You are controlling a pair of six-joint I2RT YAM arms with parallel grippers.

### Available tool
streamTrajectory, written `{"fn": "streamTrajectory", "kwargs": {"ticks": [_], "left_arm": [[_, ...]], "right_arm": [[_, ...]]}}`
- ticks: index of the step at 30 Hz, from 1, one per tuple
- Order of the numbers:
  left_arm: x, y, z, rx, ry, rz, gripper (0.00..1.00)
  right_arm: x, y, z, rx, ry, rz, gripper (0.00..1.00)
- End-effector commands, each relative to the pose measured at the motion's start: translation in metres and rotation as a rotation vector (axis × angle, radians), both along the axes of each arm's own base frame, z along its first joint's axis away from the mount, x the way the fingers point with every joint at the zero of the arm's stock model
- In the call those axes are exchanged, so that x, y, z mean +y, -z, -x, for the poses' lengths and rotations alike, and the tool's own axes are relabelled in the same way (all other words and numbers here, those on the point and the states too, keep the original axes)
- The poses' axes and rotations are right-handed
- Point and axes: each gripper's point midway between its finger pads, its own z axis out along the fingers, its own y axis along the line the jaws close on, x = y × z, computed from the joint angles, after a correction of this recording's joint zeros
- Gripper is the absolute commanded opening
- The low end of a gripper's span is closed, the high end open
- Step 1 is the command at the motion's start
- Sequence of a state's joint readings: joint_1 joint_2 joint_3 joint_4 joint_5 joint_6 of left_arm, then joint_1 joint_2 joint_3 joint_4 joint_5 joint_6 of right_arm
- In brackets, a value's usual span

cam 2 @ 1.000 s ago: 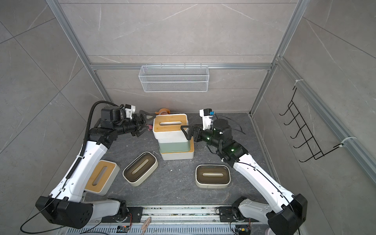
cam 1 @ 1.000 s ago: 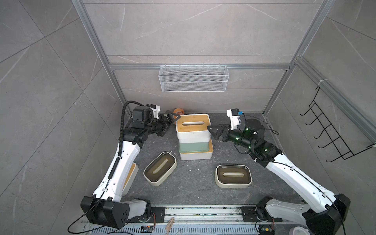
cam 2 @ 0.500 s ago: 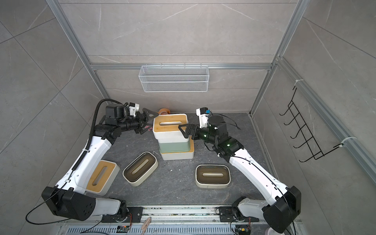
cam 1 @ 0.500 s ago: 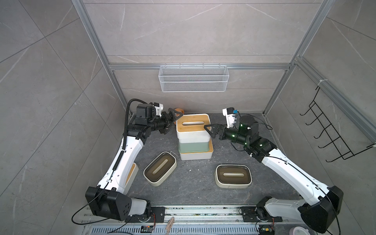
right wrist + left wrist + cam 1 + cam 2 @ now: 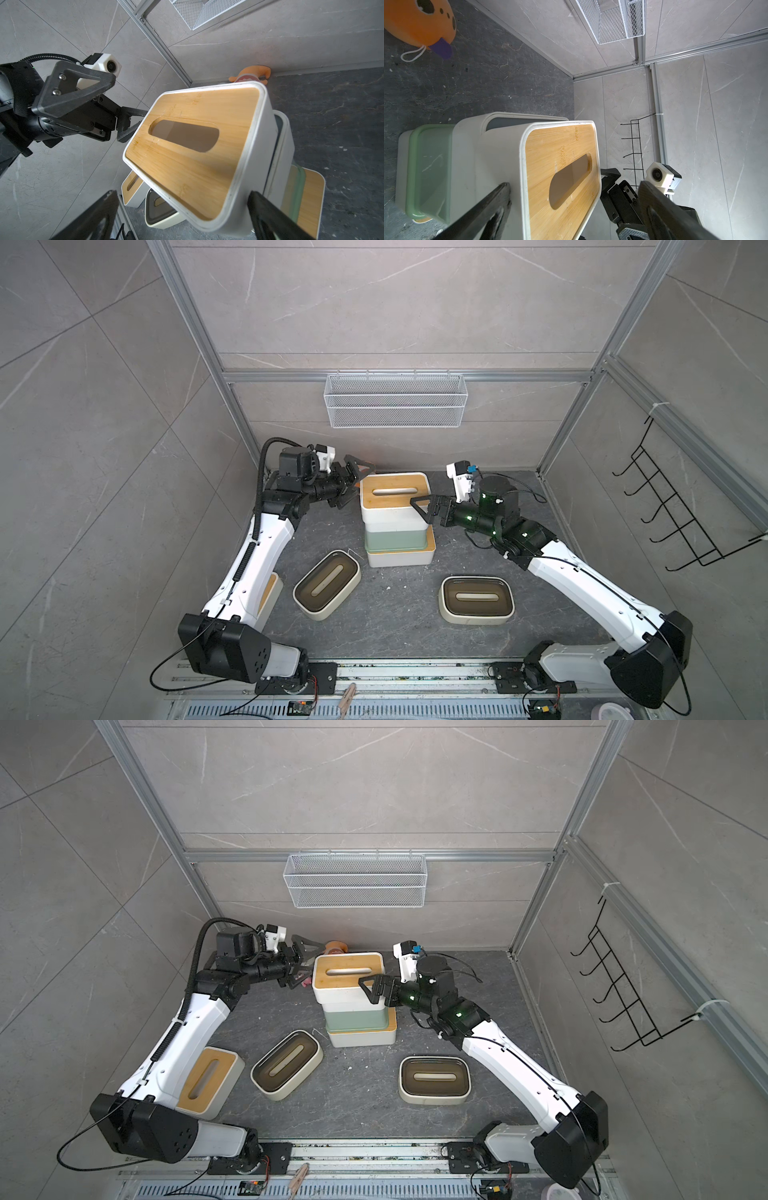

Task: Stack the tissue boxes
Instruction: Adjust the tissue box on the tissue box.

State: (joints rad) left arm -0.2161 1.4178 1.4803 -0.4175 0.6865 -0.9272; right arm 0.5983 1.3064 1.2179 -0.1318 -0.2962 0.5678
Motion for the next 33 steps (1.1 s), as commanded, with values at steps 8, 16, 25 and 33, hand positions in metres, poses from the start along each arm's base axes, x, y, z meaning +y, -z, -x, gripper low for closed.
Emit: {"fn": "streamTrajectory", "kwargs": {"ticks": [8, 16, 25, 33], "left_arm": [[-0.013, -0.032, -0.003, -0.077, 0.049, 0.047, 0.98], [-0.018, -0.036, -0.005, -0.081, 0.057, 0.049, 0.97], [-0.018, -0.031, -0.005, -0.071, 0.060, 0.043, 0.97], [-0.015, -0.027, 0.000, -0.072, 0.047, 0.024, 0.97]], "right_arm": [[0.006, -0.019, -0.002, -0.042, -0.008, -0.018, 1.00], [0.008, -0.022, -0.006, -0.045, 0.000, -0.019, 1.00], [0.008, -0.021, -0.012, -0.044, 0.021, -0.010, 1.00], [0.006, -0.014, -0.012, -0.022, 0.032, -0.010, 1.00]]}}
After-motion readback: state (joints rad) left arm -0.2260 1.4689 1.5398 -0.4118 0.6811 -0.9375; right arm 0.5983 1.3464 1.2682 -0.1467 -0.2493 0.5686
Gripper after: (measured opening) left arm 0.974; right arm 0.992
